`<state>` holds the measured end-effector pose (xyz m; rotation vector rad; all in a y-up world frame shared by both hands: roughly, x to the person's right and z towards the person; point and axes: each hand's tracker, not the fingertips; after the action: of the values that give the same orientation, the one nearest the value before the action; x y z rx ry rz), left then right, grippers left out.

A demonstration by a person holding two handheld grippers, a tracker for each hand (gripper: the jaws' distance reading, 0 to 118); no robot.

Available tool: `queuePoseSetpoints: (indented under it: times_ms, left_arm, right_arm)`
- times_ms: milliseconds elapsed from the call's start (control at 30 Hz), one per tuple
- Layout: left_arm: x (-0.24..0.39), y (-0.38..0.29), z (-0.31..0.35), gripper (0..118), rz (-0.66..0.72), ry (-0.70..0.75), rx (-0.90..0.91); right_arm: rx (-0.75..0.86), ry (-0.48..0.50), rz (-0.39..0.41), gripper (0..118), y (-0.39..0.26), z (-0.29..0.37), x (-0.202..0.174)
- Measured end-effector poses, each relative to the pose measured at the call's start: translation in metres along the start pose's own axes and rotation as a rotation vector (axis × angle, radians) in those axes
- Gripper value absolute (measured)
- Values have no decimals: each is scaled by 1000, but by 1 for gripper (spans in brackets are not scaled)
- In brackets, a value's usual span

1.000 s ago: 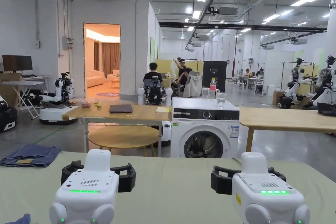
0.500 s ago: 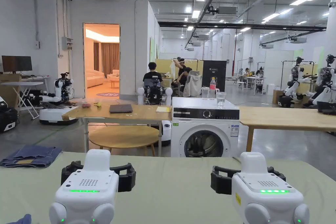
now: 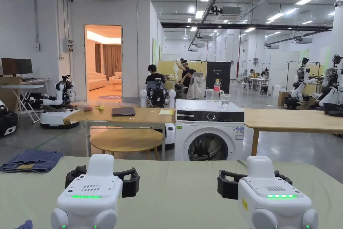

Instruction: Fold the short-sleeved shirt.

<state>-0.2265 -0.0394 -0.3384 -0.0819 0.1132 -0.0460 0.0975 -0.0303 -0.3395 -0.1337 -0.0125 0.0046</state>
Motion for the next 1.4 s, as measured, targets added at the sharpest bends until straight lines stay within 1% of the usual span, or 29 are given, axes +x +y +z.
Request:
queuePoseSetpoints:
  times_ms: [33,67,100,133,200,300,367,467,533,600,700,800,867,933,1000,1100,1167,1200,1233,1267,1333,1367,1400]
  left_arm:
    - [-2,0,2,0,0,-22,16]
    - [-3,1,3,0,-6,-52,28]
    - [-1,2,0,0,-30,-51,1]
    - [4,0,2,0,-62,-4,53]
    - [6,-5,7,0,-45,-33,33]
    - [8,-8,10,0,-40,-11,40]
    - [2,-10,14,0,-19,-3,39]
    - [-12,-13,20,0,-33,42,31]
    - [-29,-15,30,0,-46,96,28]
    - [-76,-7,31,0,-35,151,24]
    - [-120,-13,59,0,-35,259,10]
    - [-167,-23,90,0,-14,373,-17]
    - [-212,-25,102,0,5,448,-52]
    - [-233,-36,115,0,17,497,-81]
    - [-257,-49,118,0,37,488,-137]
    - [-267,-77,108,0,-8,474,-239]
    - [-268,-94,93,0,10,446,-340]
    - [-268,-103,82,0,42,409,-406]
    - [-272,-112,68,0,73,377,-475]
    - [-272,-124,53,0,101,347,-570]
    - [-270,-146,25,0,99,285,-668]
    - [-272,-156,9,10,106,255,-711]
    - [-272,-165,-5,36,121,221,-752]
  right_arm:
    - [15,6,4,0,-1,3,0]
    - [25,-16,34,0,0,4,-1]
    - [22,-83,72,0,-1,3,-5]
    - [69,-114,63,0,-3,5,-7]
    - [53,-32,22,0,-1,8,-3]
    - [53,-43,45,0,1,8,-8]
    - [59,-22,60,0,3,9,-16]
    - [64,22,67,0,4,8,-39]
    - [63,63,69,0,4,2,-60]
    - [56,129,57,0,3,-1,-88]
    - [44,231,46,0,2,1,-139]
    - [31,348,54,0,-6,5,-194]
    - [11,417,55,0,-14,11,-225]
    - [-2,464,50,0,-24,11,-248]
    - [-21,491,39,0,-32,13,-261]
    - [-68,510,28,0,-44,7,-272]
    - [-100,522,41,0,-49,6,-276]
    - [-120,531,56,0,-53,4,-279]
    - [-138,542,88,0,-57,1,-282]
    - [-138,540,110,0,-62,-1,-285]
    - [-157,557,162,0,-69,-7,-293]
    - [-169,558,174,0,-72,-10,-296]
    - [-178,567,194,0,-75,-12,-298]
